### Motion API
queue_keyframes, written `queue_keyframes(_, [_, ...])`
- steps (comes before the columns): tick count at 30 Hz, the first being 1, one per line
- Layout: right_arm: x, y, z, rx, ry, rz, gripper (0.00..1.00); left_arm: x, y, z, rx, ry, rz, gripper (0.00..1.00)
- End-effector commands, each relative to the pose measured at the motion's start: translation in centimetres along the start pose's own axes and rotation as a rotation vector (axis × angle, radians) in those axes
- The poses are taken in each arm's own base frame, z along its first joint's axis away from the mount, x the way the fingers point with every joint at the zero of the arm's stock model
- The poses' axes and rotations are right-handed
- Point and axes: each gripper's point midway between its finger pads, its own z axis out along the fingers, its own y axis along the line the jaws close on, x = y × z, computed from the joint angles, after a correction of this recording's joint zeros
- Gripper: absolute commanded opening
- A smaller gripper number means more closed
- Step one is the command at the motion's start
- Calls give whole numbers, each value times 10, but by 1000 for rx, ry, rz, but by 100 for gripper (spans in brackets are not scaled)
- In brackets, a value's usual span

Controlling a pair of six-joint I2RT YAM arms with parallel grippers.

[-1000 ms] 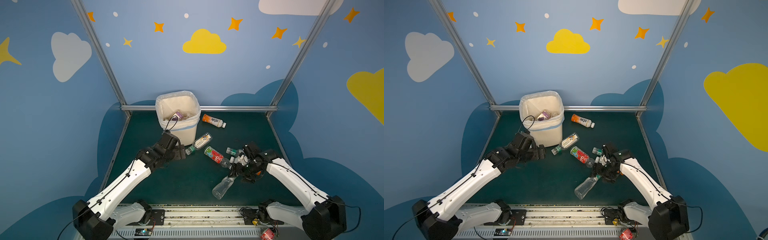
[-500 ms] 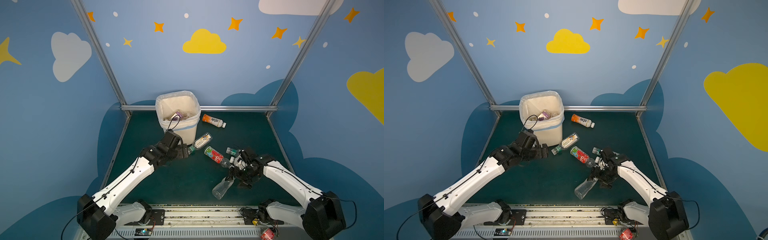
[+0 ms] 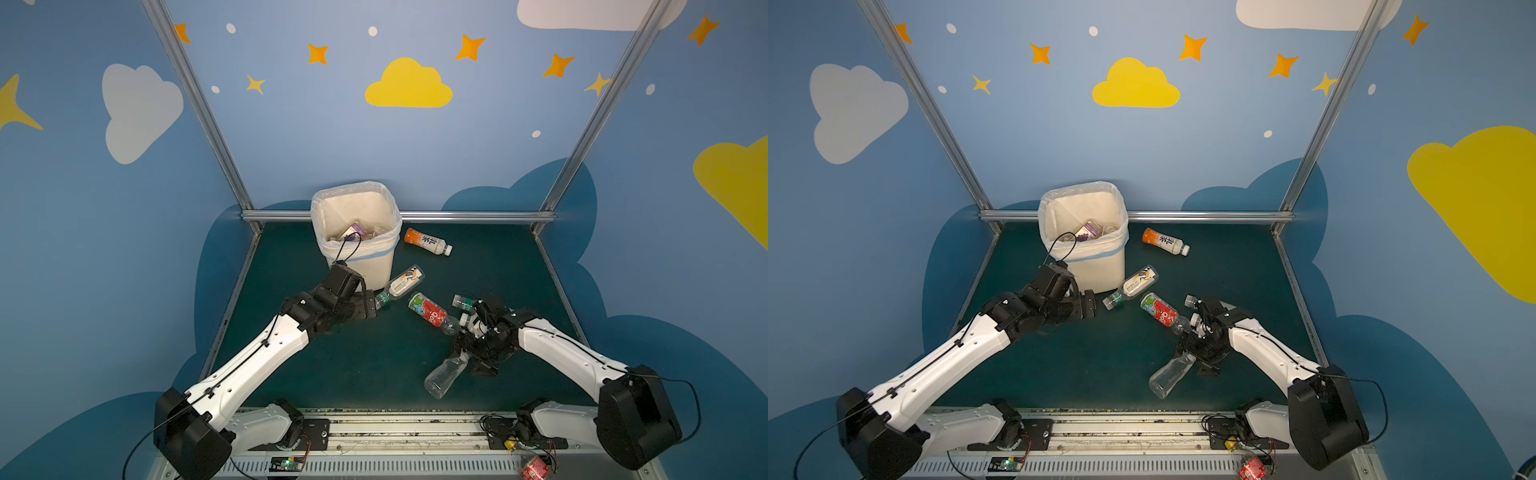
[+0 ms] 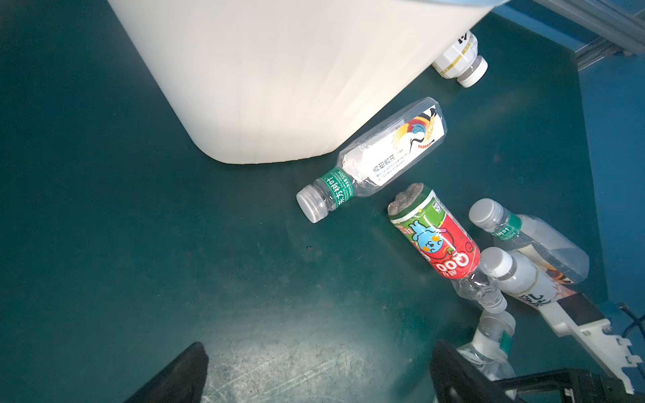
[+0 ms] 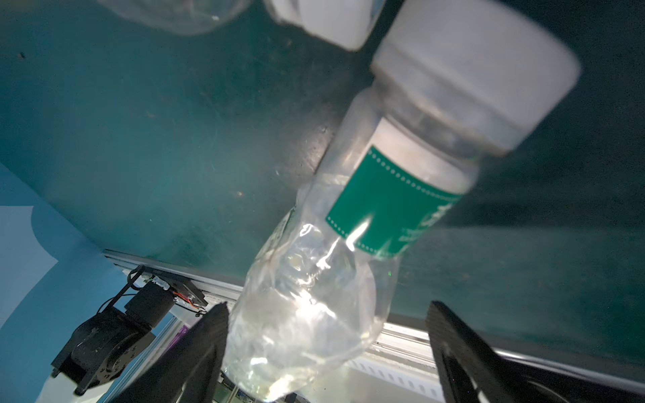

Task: Throw the plastic bottles in the bin
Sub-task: Pick up the plastic bottle from the bottom-center of the table.

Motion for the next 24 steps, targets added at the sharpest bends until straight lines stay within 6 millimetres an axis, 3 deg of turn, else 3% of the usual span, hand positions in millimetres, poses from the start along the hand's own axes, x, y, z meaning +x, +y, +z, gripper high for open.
queue_keyframes(1, [-6,0,4,21,-7,-8,90,2,5,-5,-17,0,26,100])
queue_keyframes(24, [-1,-16,2,212,86,-118,82,3,12,2,-34,14,28,100])
